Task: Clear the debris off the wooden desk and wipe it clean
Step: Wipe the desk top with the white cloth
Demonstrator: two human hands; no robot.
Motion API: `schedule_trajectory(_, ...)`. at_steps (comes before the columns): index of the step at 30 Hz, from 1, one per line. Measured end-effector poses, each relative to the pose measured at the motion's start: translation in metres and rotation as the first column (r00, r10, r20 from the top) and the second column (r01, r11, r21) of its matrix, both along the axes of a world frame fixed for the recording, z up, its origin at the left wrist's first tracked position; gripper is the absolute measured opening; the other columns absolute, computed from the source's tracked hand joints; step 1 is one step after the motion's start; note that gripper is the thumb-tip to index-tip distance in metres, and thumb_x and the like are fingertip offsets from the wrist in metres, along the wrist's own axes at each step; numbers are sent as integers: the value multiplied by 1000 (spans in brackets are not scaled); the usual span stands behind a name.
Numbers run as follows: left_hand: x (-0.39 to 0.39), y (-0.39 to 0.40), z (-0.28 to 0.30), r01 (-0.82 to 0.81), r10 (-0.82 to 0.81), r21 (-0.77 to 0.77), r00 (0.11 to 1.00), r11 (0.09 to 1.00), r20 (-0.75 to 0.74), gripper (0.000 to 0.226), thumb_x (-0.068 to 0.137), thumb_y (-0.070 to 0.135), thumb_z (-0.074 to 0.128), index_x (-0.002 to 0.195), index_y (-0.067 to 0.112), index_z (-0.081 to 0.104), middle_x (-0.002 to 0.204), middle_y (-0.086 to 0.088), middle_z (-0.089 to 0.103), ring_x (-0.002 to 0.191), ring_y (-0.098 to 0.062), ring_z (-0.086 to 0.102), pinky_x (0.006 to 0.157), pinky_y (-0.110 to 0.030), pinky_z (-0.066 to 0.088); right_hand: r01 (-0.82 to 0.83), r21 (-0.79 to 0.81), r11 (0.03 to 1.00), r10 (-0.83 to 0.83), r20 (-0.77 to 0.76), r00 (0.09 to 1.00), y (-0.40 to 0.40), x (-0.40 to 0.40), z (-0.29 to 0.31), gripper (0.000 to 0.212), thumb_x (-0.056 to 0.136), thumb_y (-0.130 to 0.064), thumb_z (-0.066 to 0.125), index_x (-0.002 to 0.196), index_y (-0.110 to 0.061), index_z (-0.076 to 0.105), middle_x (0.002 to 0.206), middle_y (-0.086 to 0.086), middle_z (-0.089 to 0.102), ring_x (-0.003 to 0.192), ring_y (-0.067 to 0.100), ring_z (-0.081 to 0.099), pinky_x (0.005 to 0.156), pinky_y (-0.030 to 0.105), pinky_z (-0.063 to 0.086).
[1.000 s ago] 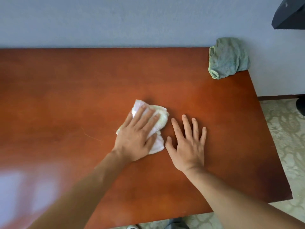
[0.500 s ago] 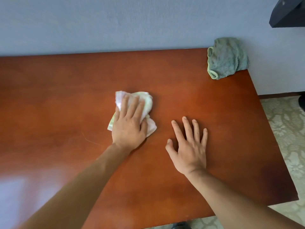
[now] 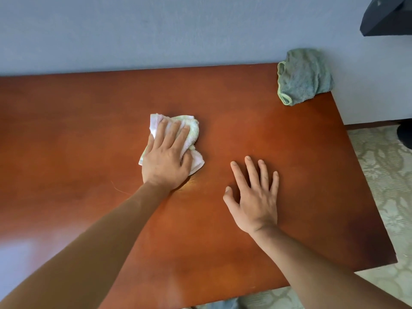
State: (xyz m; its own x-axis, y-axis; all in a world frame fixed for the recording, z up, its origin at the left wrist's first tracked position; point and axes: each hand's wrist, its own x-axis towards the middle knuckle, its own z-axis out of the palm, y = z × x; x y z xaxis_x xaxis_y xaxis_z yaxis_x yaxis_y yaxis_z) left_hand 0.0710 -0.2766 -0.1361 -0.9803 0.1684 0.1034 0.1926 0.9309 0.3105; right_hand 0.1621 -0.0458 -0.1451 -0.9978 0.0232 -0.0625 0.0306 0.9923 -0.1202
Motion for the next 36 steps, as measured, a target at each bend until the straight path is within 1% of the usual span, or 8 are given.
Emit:
schedule_trajectory(5,0,-1,2,14,-13,-12,999,1000,39,58,96,35,37,151,18,48,163,-2,38,160,-30,9,121,-58,27,-4,14,1000,4,-3,1000,-2,1,5,65,92,-53,45,154,-36,45,166,4,36,154,38,26,122,66,17)
schedule_trajectory(9,-1,0,4,18,-17,-22,999,1000,42,59,95,34,38,150,17,50,162,-3,41,159,-31,13,118,-58,31,-59,-63,996,48,-158,986,-1,-42,15,43,87,-46,56,124,-26,67,136,10,56,130,40,49,113,62,31)
schedule_trajectory(15,-2,0,2,-1,1,-7,1000,1000,17,60,95,34,40,151,16,50,163,-5,41,160,-31,13,117,-59,34,-109,-5,994,110,65,992,-13,-109,9,69,98,-64,24,163,-43,18,173,9,10,159,38,3,122,70,3)
schedule_trajectory(24,-2,-2,-6,34,-34,-7,997,999,-67,57,96,29,45,149,12,54,161,-6,44,158,-34,20,113,-61,38,-84,-41,996,85,27,996,-11,-110,6,68,96,-66,32,161,-44,28,173,5,18,160,35,7,124,68,4)
schedule_trajectory(30,-17,-17,-7,371,-373,-44,923,928,-93,57,98,29,48,153,20,51,163,-1,41,159,-29,20,117,-58,37,-90,-21,996,90,31,995,-11,-110,6,69,96,-68,31,161,-43,29,172,6,19,160,36,9,123,68,7)
schedule_trajectory(33,-23,0,-6,58,-53,75,996,995,-67,58,95,30,48,151,15,53,161,-4,45,158,-28,23,116,-57,38,-76,-41,996,77,30,997,-11,-112,6,69,95,-67,33,160,-43,32,172,6,22,159,36,11,123,68,8)
schedule_trajectory(35,-21,28,-3,-243,244,124,970,962,6,60,93,28,48,151,14,51,160,-7,44,157,-32,23,117,-59,35,-76,-46,996,77,24,997,-11,-111,6,70,94,-68,34,160,-43,33,172,6,22,159,36,12,123,68,8)
schedule_trajectory(36,-22,40,-3,-279,278,122,960,953,20,60,94,30,48,152,14,51,161,-7,44,157,-33,22,118,-59,34,-78,-44,996,79,27,997,-11,-111,6,71,94,-69,33,160,-43,33,172,6,22,159,36,12,124,67,7)
